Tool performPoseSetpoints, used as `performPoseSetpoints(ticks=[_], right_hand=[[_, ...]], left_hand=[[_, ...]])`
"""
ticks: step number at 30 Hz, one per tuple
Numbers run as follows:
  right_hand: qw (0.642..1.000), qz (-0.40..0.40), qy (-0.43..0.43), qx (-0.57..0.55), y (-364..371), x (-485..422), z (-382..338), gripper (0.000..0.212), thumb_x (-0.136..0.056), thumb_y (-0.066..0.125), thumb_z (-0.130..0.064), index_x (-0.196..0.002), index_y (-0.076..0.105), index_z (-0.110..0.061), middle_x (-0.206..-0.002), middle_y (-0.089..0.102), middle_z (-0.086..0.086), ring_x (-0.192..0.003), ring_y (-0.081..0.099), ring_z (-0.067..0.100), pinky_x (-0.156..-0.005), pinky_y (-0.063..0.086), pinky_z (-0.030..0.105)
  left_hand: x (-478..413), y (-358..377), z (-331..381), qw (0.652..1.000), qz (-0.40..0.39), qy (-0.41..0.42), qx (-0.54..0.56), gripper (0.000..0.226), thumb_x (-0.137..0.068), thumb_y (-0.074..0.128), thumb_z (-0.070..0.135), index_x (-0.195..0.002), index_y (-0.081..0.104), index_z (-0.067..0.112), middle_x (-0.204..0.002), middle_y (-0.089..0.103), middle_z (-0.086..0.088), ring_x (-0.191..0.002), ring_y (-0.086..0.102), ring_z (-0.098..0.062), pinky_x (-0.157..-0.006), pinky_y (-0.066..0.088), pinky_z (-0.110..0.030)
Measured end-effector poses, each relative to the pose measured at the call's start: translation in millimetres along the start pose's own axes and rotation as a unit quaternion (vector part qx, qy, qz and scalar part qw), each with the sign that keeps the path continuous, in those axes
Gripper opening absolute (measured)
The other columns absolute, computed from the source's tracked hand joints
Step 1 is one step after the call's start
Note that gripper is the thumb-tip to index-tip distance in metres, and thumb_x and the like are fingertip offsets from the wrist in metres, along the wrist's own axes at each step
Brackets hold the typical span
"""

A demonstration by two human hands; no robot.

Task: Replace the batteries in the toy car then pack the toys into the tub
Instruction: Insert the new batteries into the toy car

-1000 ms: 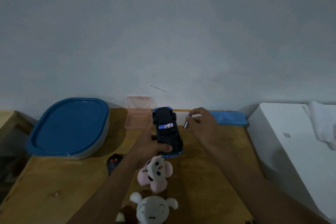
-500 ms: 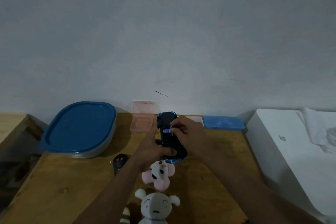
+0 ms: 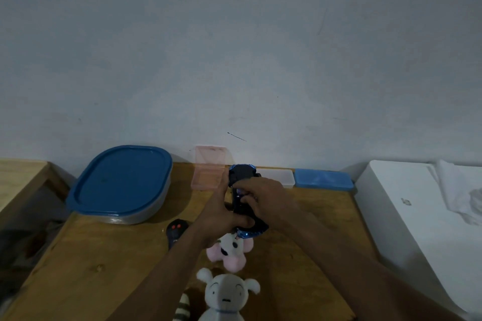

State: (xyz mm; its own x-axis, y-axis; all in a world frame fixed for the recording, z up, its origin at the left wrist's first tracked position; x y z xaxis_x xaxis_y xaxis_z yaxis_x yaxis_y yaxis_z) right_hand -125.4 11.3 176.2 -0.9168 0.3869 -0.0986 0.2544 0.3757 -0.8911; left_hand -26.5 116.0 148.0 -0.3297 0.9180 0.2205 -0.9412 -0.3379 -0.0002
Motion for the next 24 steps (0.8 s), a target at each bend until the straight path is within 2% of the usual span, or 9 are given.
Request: performPoseSetpoints(ticks=[3, 6, 11, 14, 20, 24], right_hand=[[1.000, -0.007, 0.011, 0.020, 0.3, -2.1, 3.0, 0.024, -0.093, 0.054, -0.013, -0.113, 0.067, -0.014, -0.107, 0.068, 0.006, -0.096, 0.061, 0.020, -0.089, 0.047, 0.031], [0.998, -0.030, 0.002, 0.054, 2.2, -3.4, 4.1, 0.026, -0.093, 0.055, -0.010, -0.116, 0.067, -0.009, -0.111, 0.066, 0.010, -0.102, 0.060, 0.025, -0.090, 0.043, 0.029], [0.994, -0.050, -0.003, 0.097, 4.9, -3.8, 3.8, 0.026, -0.090, 0.057, -0.009, -0.115, 0.064, -0.010, -0.110, 0.063, 0.009, -0.100, 0.059, 0.023, -0.092, 0.045, 0.029], [0.991, -0.056, -0.024, 0.120, 6.2, -2.9, 2.9, 0.026, -0.090, 0.056, -0.009, -0.115, 0.063, -0.007, -0.110, 0.063, 0.012, -0.100, 0.059, 0.025, -0.093, 0.047, 0.033], [0.988, -0.045, -0.049, 0.143, 3.8, 0.0, 1.8, 0.022, -0.091, 0.055, -0.010, -0.112, 0.062, -0.006, -0.107, 0.063, 0.013, -0.097, 0.059, 0.027, -0.088, 0.049, 0.037], [0.988, -0.031, -0.085, 0.122, 1.6, 2.4, 6.3, 0.023, -0.091, 0.056, -0.011, -0.113, 0.061, -0.009, -0.102, 0.064, 0.014, -0.090, 0.060, 0.029, -0.078, 0.048, 0.038]], left_hand=[[1.7, 3.5, 0.7, 1.000, 0.002, 0.002, 0.002, 0.107, -0.073, 0.071, -0.017, -0.138, 0.018, 0.050, -0.106, 0.064, 0.000, -0.080, 0.071, -0.004, -0.066, 0.059, -0.027], [-0.5, 4.1, -1.5, 1.000, 0.010, -0.001, -0.008, 0.107, -0.071, 0.073, -0.016, -0.135, 0.020, 0.052, -0.105, 0.066, -0.002, -0.085, 0.071, -0.012, -0.068, 0.059, -0.030], [-3.4, 4.6, -2.4, 1.000, 0.007, -0.005, -0.012, 0.105, -0.070, 0.072, -0.018, -0.137, 0.026, 0.047, -0.104, 0.067, 0.001, -0.083, 0.072, -0.007, -0.068, 0.060, -0.028], [-4.1, 3.7, -5.4, 1.000, 0.000, -0.015, -0.007, 0.108, -0.069, 0.071, -0.020, -0.145, 0.024, 0.041, -0.103, 0.068, -0.002, -0.084, 0.073, -0.012, -0.072, 0.061, -0.034], [-4.6, 6.3, -5.6, 1.000, 0.007, -0.020, -0.016, 0.104, -0.070, 0.071, -0.019, -0.135, 0.027, 0.049, -0.102, 0.068, -0.004, -0.087, 0.071, -0.016, -0.081, 0.060, -0.042], [-5.0, 0.5, -6.1, 0.998, -0.015, -0.054, 0.004, 0.102, -0.071, 0.071, -0.019, -0.144, 0.029, 0.038, -0.105, 0.069, -0.014, -0.089, 0.072, -0.024, -0.075, 0.060, -0.042]])
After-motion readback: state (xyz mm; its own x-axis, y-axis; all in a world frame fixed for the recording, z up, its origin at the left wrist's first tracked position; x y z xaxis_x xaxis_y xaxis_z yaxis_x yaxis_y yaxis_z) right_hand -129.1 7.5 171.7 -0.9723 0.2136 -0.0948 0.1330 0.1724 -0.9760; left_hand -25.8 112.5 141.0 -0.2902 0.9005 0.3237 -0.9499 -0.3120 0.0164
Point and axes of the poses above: each hand's wrist, its own x-axis away from the middle knuckle, its own y-axis out of the palm, z = x × y, the point moved 1 cm from there along -x, towards the middle knuckle
